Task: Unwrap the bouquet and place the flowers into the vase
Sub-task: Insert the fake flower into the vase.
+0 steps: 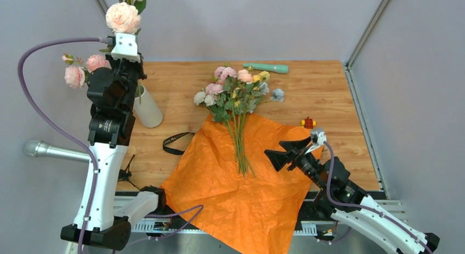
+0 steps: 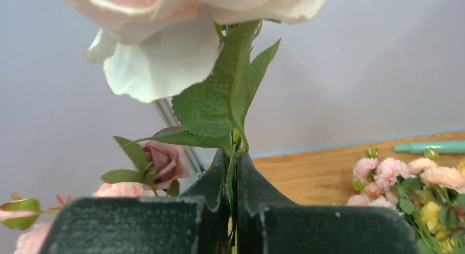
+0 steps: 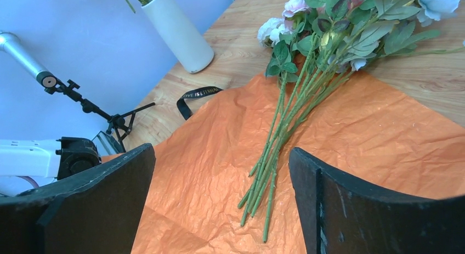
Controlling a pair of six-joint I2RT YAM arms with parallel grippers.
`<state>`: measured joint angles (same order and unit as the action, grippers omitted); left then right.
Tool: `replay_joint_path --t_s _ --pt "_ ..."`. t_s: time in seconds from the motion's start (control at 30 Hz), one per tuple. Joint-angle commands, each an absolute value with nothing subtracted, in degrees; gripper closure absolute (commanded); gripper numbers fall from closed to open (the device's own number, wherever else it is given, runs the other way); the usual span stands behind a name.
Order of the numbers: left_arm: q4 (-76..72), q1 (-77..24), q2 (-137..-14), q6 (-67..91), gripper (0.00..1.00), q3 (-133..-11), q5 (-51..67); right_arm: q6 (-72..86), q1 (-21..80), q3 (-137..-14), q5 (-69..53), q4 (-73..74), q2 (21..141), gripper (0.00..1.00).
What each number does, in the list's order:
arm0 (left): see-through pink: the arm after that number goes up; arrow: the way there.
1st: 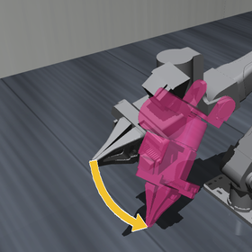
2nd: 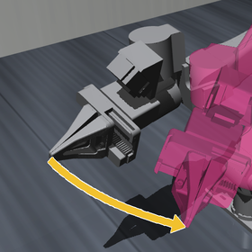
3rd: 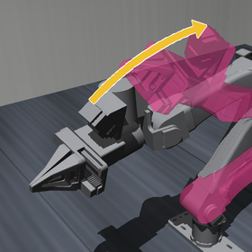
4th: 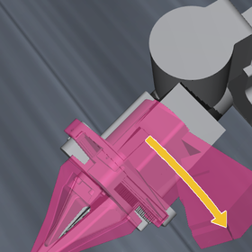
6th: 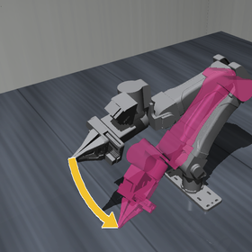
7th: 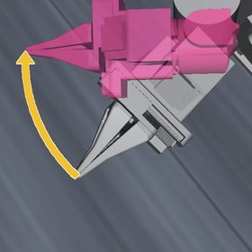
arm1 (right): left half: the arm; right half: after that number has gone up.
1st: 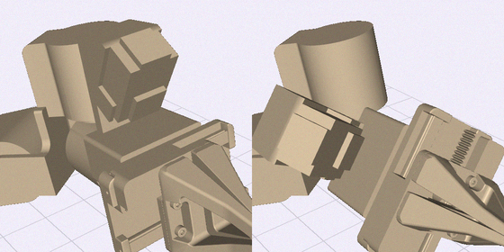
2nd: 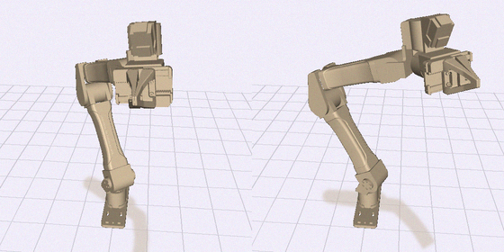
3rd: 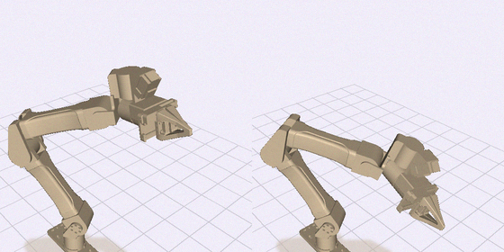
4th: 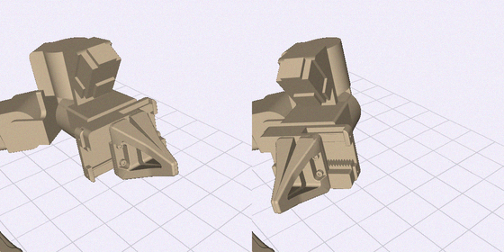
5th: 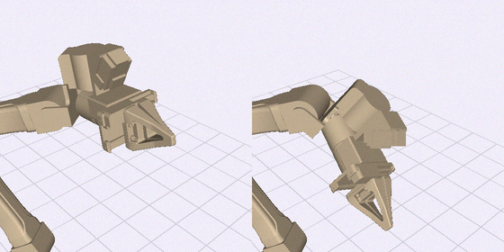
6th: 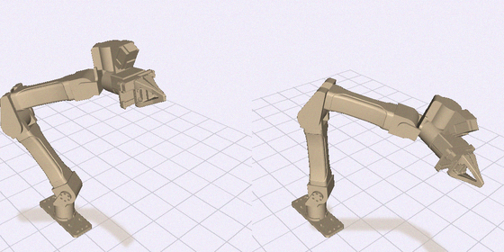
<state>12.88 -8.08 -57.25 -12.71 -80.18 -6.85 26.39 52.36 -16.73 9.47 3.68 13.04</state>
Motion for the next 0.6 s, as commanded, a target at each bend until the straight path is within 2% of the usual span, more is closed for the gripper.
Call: replay_joint_path --t_s 0.0,0.23,0.57 --pt "3.93 -5.99 -57.77 -12.33 1.00 -83.30 -9.02 26.33 52.34 -15.90 11.08 5.27 10.96 0.06" --pt "-0.51 -2.92 -60.01 -9.74 1.00 -84.51 -6.29 26.55 52.36 -15.65 10.20 5.34 10.97 0.06" --pt "-7.67 -0.33 -59.89 -9.57 1.00 -76.26 -4.01 26.43 52.36 -14.83 9.87 5.27 10.16 0.05"
